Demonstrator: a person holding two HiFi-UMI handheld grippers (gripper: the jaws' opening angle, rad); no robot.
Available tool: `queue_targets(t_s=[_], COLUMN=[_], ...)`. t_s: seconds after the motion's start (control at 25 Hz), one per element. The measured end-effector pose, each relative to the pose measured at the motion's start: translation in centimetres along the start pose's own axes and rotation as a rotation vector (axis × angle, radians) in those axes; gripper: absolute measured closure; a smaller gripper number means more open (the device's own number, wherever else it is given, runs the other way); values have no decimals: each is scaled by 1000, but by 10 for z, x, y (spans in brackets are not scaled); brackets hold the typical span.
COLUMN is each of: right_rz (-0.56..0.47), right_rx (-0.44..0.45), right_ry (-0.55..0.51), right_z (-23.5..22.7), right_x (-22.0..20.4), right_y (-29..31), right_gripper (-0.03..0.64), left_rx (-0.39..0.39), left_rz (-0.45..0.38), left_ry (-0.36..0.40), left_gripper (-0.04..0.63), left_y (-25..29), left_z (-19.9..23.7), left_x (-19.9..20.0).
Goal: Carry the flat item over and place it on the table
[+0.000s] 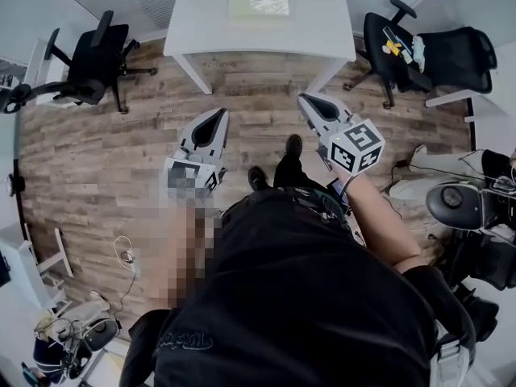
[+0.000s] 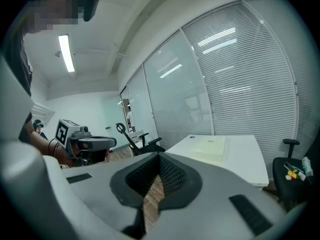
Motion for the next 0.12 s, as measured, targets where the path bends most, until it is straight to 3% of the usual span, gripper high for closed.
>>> queue_targets(t_s=[0.12], right_rz=[3], right_rx=[3], right_ry=[-6], right_z=[3], right_x=[-2], right_y=[4], right_gripper=[595], left_rx=[1], left_rz=[7], left_ry=[-4], left_gripper=[581], left_y=[-1], left_z=[3], left_x=[-5])
Point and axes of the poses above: the fingertips, and each gripper's own axes: y forward along the fingers, z to its left, x out of its top, the point moved 5 cm from there along -y, backward along the fingers, and after that the axes turned 4 degrees about z, right-handed, at the moved point
